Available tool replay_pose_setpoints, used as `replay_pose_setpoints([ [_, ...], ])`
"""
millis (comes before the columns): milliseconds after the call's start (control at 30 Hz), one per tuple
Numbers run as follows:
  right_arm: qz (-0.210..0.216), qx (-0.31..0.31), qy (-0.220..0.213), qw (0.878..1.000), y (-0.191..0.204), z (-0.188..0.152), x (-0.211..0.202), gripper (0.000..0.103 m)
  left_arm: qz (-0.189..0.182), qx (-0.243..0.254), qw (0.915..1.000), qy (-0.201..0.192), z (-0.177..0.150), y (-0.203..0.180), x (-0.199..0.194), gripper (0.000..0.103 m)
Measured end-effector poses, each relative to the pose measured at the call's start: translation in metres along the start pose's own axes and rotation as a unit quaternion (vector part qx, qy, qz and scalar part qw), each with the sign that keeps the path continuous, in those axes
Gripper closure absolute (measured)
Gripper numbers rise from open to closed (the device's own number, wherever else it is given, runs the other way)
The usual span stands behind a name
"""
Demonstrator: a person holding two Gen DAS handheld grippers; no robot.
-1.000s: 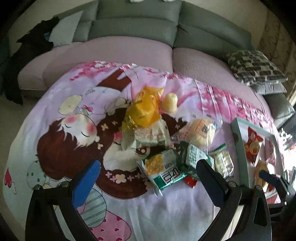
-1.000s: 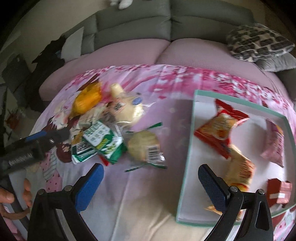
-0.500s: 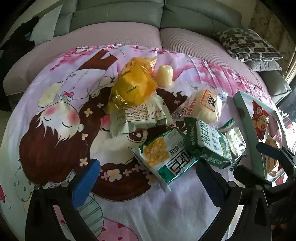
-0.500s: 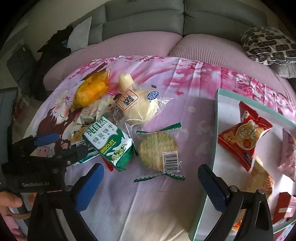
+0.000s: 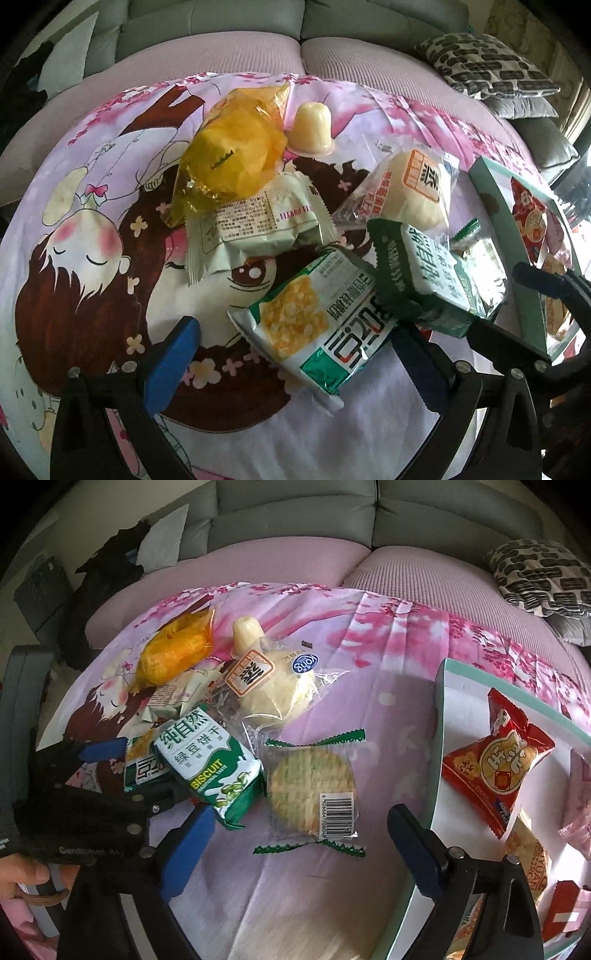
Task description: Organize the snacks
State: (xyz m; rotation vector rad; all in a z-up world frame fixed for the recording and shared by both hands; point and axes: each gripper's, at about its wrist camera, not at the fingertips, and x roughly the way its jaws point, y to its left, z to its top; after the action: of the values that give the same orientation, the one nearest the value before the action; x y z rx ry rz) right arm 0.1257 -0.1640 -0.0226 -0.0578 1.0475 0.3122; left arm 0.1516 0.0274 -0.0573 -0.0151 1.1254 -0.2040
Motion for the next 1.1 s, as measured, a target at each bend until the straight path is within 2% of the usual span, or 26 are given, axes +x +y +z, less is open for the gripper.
replay_pose_setpoints([
  [233, 0.006, 0.003, 0.008, 1.000, 0.0002, -0.0028, 0.0056, 0.016, -0.010, -0.005, 0.9999, -0.009, 0.0028, 0.0017, 0.0005, 0.002],
  [333, 0.002, -0.001, 0.007, 1.000, 0.0019, -0.0036, 0.0066, 0.020, -0.016, -0.006, 0.9997, -0.015, 0.0032, 0.0027, -0.0007, 0.007],
  [433, 0.002, -0.001, 0.009, 1.000, 0.0021, -0.0034, 0.0088, 0.029, -0.017, -0.007, 0.9996, -0.021, 0.0028, 0.0029, -0.0024, 0.017],
  [533, -0.003, -0.002, 0.006, 1.000, 0.0009, -0.0034, 0.0100, 0.032, -0.019, -0.009, 0.9995, -0.025, 0.0015, 0.0035, -0.0039, 0.020],
  [700, -0.006, 0.003, 0.001, 1.000, -0.0010, -0.0029, 0.0099, 0.037, -0.022, -0.012, 0.9991, -0.033, 0.0000, 0.0037, -0.0065, 0.034],
  [1100, -0.008, 0.007, -0.005, 1.000, -0.0011, -0.0035, 0.0086, 0.040, -0.022, -0.018, 0.9989, -0.037, -0.0034, 0.0045, -0.0090, 0.036],
])
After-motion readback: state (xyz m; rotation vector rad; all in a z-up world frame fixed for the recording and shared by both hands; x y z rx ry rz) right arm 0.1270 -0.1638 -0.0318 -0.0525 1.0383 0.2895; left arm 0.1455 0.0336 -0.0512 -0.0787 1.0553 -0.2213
